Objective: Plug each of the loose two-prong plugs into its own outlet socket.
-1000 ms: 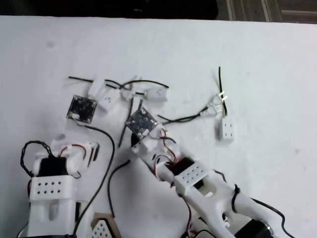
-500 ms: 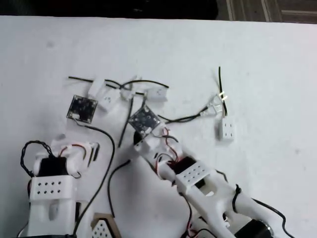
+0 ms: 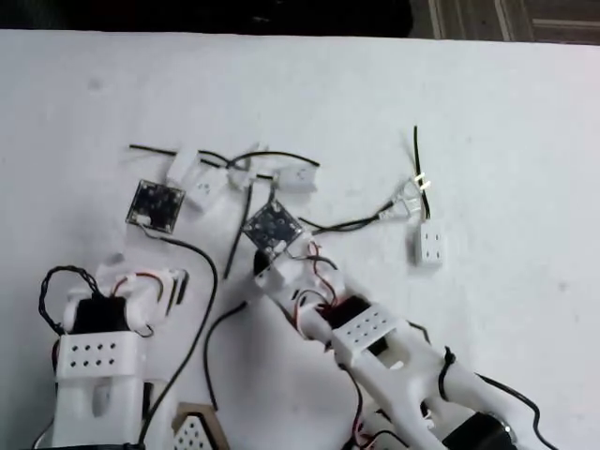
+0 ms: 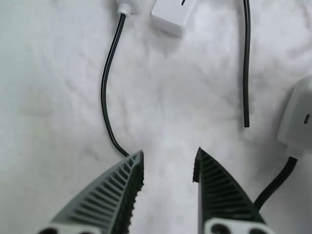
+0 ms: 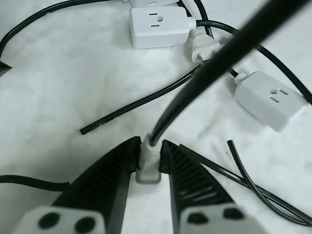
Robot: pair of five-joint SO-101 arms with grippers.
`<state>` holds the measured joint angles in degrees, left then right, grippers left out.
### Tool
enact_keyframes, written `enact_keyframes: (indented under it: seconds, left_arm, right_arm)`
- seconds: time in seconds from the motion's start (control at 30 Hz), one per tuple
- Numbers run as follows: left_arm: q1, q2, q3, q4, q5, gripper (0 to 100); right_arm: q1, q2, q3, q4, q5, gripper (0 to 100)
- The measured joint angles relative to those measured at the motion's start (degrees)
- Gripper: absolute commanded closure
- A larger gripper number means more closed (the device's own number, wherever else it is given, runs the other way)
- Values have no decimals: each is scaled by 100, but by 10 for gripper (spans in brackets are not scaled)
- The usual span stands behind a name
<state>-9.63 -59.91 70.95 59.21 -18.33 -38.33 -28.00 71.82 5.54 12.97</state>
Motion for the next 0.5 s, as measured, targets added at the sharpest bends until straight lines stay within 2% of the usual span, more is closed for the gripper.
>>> enact_keyframes:
  seconds: [0.5]
  left_arm:
    - [0, 0, 0, 0, 0, 815]
  right_arm:
    - [-44, 264, -229, 202, 0, 981]
